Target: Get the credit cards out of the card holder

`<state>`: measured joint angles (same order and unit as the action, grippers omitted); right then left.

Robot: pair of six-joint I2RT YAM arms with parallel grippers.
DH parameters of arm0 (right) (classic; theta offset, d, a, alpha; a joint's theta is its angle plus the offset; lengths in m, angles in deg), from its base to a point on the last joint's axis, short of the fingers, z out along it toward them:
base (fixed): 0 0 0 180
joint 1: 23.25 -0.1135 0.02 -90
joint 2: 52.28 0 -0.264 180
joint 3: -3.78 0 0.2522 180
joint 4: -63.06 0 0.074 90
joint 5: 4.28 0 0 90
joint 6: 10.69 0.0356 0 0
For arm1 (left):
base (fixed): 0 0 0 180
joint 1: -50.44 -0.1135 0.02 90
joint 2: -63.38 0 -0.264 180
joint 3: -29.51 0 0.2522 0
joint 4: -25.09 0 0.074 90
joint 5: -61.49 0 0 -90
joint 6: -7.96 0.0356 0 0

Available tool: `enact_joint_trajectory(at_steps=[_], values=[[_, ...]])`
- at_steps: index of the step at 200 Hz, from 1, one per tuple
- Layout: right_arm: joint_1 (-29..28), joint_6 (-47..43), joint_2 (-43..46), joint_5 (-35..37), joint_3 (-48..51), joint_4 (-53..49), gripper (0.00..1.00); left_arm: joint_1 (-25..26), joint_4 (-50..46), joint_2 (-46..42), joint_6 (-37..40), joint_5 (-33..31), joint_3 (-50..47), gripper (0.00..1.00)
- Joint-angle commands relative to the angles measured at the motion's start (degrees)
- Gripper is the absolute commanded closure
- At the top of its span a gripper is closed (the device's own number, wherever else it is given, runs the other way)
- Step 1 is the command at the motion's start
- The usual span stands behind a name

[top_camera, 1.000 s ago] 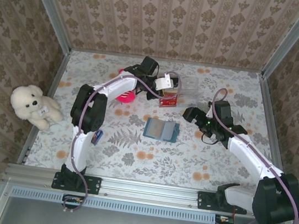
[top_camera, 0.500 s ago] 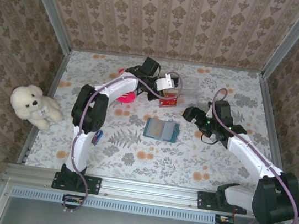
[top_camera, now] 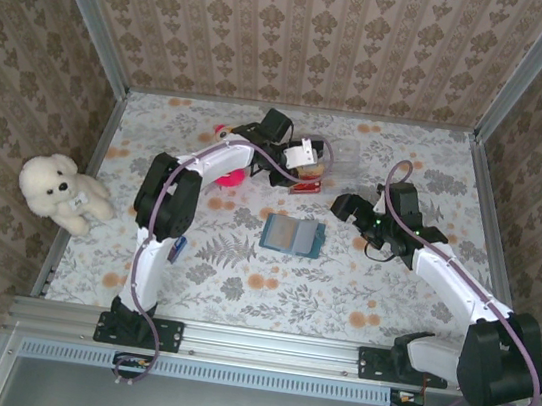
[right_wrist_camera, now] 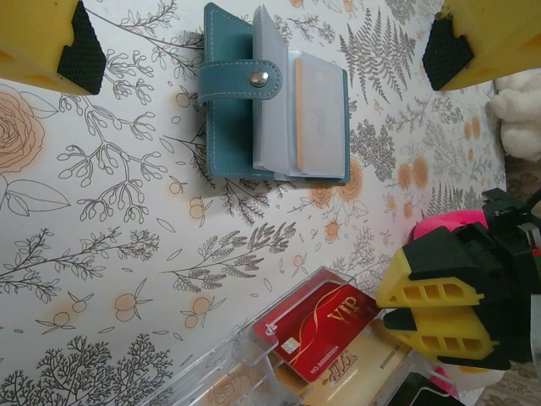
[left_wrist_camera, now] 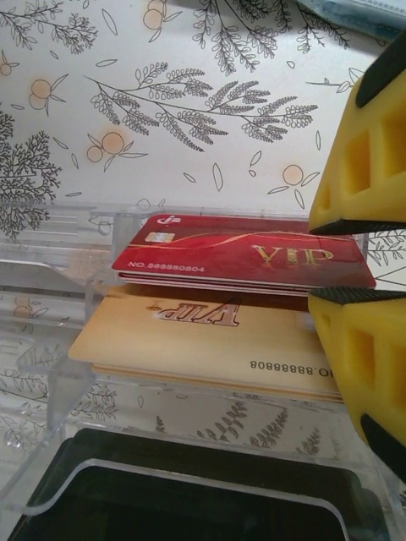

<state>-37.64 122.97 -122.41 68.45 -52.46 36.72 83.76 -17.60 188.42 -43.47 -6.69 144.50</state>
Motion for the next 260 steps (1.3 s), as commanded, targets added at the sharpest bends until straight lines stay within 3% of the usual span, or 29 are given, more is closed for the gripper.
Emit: enact_joint_trajectory(at_steps=[1,32,72,109,128,167,181,200,260], values=[[0.4,0.2,1.4,-2.1,0.7,0.6,0.00,-0.5,-0.4,-1.9,-0.2,0.8,0.2,0.71],[0.4,0.0,1.4,-3.3,0.5,1.0,0.00,-1.8,1.2,-6.8,-3.8,4.8,-1.3,0.67],[-1.7,-1.3,1.3,-3.0,-1.1,-1.3,0.01,-4.6,11.0,-16.1,-17.7,7.3,-9.7,0.62],[-9.8,-3.0,-0.4,5.4,-6.4,-8.9,0.04,-6.5,18.5,-26.7,-30.4,-2.8,-21.8,0.54],[-14.8,-2.9,-3.2,9.2,-9.4,-11.0,0.06,-9.6,22.0,-31.6,-39.0,-4.9,-28.4,0.45],[-24.6,-2.5,-13.2,17.3,-16.7,-14.4,0.08,-12.5,23.4,-40.4,-46.8,-11.2,-38.7,0.33],[-27.3,-2.4,-17.7,19.0,-20.0,-15.7,0.09,-12.6,23.2,-43.1,-49.7,-15.7,-41.8,0.15],[-29.8,-1.8,-23.6,20.9,-24.1,-17.5,0.11,-13.4,23.1,-46.2,-52.2,-19.4,-45.4,0.04],[-31.1,-0.1,-33.6,27.9,-30.7,-23.4,0.12,-19.6,16.1,-52.7,-65.0,-19.3,-49.7,0.00]])
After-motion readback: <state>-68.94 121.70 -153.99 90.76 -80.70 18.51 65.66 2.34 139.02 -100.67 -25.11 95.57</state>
